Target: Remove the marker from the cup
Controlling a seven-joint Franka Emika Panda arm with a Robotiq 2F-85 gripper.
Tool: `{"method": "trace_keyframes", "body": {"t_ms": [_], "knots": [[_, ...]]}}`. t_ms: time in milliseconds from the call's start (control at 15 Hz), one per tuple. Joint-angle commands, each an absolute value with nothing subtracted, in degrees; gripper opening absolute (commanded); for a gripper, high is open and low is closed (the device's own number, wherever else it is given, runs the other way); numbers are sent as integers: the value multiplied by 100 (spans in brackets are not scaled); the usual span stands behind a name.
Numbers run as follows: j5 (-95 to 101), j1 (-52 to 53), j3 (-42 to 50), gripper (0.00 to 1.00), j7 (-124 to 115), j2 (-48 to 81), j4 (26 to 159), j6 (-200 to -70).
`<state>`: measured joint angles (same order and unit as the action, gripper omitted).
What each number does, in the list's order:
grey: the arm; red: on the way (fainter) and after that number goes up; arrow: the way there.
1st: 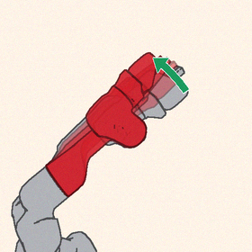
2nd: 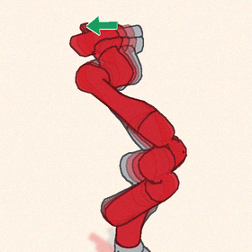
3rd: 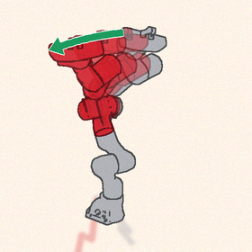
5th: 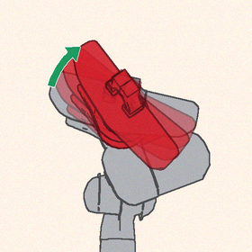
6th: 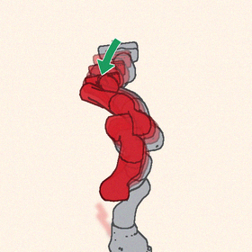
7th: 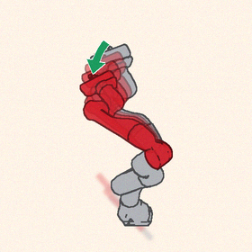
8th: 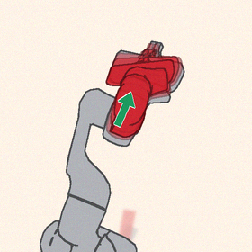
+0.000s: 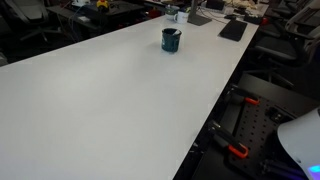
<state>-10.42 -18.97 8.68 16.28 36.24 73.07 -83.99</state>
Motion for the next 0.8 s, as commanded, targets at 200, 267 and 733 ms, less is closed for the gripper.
{"method": "trace_keyframes", "body": {"t_ms": [200, 267, 733], "knots": [[-874, -1998, 716, 100, 1408, 4478, 6293, -8006], [-825, -1983, 718, 100, 1385, 4560, 6218, -8022], [-709, -1875, 752, 100, 1480, 4719, 6196, -8150]]}}
